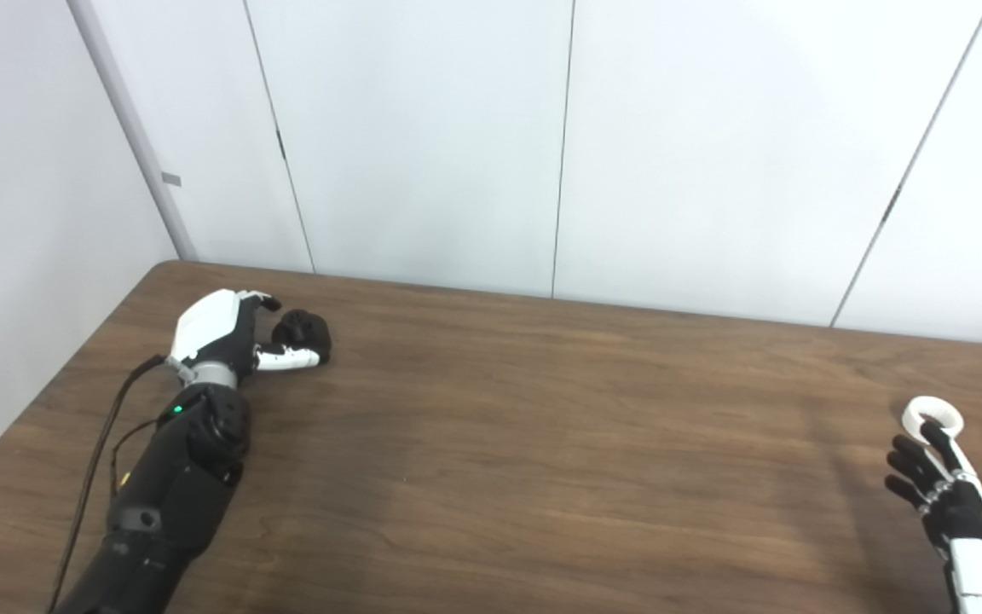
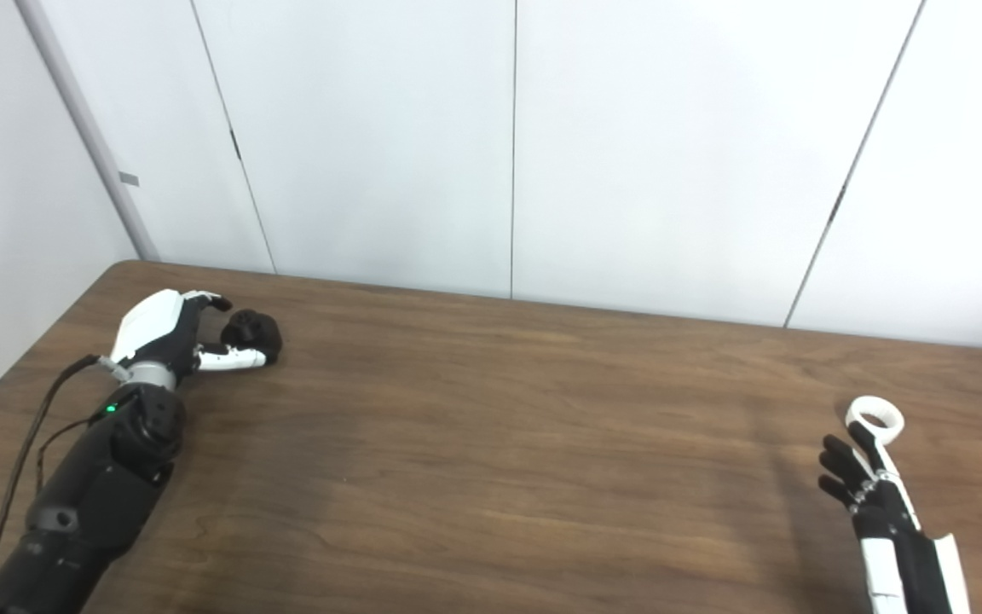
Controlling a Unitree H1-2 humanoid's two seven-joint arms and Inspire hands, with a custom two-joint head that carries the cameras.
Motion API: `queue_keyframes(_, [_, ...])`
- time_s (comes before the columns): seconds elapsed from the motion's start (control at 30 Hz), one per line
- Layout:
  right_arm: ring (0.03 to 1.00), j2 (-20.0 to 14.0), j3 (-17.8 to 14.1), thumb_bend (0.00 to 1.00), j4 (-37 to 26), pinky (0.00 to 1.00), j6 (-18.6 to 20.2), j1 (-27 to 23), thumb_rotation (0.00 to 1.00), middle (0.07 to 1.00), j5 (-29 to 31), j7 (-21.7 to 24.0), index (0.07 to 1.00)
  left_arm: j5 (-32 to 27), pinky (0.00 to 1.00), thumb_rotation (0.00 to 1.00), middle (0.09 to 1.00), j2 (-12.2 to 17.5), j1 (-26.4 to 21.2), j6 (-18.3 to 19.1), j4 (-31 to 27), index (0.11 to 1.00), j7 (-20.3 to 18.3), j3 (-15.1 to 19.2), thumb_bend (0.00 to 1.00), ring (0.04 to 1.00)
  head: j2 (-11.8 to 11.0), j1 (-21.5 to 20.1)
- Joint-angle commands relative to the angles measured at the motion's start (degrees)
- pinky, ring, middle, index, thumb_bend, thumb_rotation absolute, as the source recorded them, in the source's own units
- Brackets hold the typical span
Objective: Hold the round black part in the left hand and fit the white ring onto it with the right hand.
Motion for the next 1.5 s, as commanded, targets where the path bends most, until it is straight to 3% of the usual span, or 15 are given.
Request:
queue_keyframes(0.0, [0.868,2.4,1.2,0.58,6.7,0.82,-1.4,4.1,1.0,0.875,-0.4,-0.9,0.928,0.9,1.0,0.37,0.928,2.4,-3.5,-0.2,0.0,0.792,1.5,0.1,0.95,0.991,0.0,0.0])
queue_keyframes(0.83, [0.853,2.5,1.3,0.59,7.8,0.82,-2.9,4.0,1.0,0.867,0.1,-0.8,0.922,-1.7,1.0,0.36,0.9,2.3,-5.1,-0.1,3.8,0.727,0.3,-0.8,0.91,0.959,-0.1,-0.7])
queue_keyframes(1.47, [0.848,3.0,1.4,0.6,6.9,0.8,-2.0,4.6,1.0,0.854,-2.2,-2.0,0.914,-3.6,1.0,0.34,0.906,2.5,-6.7,-1.3,4.4,0.744,0.0,-1.6,0.91,0.966,0.1,-1.3])
